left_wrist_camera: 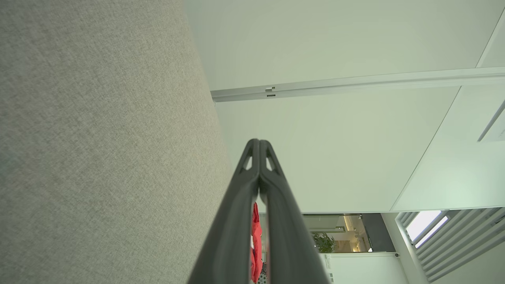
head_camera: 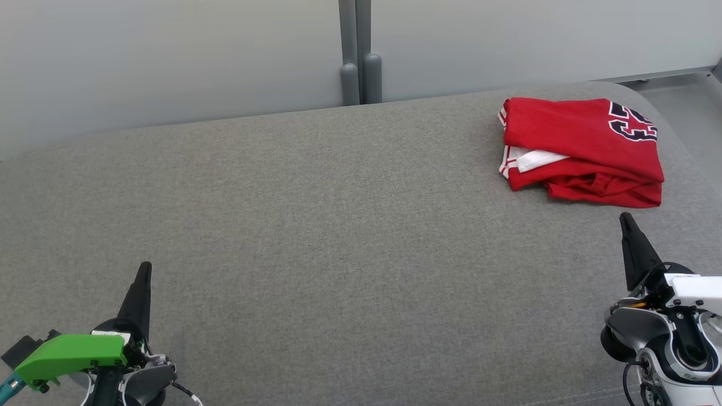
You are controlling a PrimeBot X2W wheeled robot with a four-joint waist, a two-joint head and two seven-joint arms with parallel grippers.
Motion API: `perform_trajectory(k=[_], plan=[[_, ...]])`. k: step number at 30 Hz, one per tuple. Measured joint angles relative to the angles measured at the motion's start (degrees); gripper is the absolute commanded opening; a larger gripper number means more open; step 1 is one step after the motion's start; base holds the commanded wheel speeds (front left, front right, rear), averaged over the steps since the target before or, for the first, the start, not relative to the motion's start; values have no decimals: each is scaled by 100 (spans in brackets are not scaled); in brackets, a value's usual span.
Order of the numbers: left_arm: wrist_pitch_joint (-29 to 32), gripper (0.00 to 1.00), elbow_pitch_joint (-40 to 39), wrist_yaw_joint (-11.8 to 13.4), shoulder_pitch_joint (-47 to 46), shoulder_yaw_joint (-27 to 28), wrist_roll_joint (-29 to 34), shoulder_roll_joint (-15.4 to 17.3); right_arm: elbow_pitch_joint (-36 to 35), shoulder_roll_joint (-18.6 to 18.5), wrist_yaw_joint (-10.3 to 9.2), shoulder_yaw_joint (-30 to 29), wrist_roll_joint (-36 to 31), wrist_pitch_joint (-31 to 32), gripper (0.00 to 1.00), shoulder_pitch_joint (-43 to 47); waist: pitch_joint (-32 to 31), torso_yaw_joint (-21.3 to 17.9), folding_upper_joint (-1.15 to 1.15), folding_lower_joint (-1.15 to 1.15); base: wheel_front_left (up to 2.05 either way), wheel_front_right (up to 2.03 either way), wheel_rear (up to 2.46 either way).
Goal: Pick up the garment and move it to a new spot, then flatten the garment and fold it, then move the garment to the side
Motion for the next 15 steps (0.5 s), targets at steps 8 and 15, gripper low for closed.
perform_trajectory(k=[8, 15], plan=[[3, 0, 4, 0, -2, 1, 0, 0, 3, 1, 0, -1, 0, 1, 0, -1, 0, 0, 0, 0, 0, 0, 0], [3, 0, 8, 0, -24, 2, 0, 0, 7, 1, 0, -2, 0, 4, 0, -1, 0, 0, 0, 0, 0, 0, 0]])
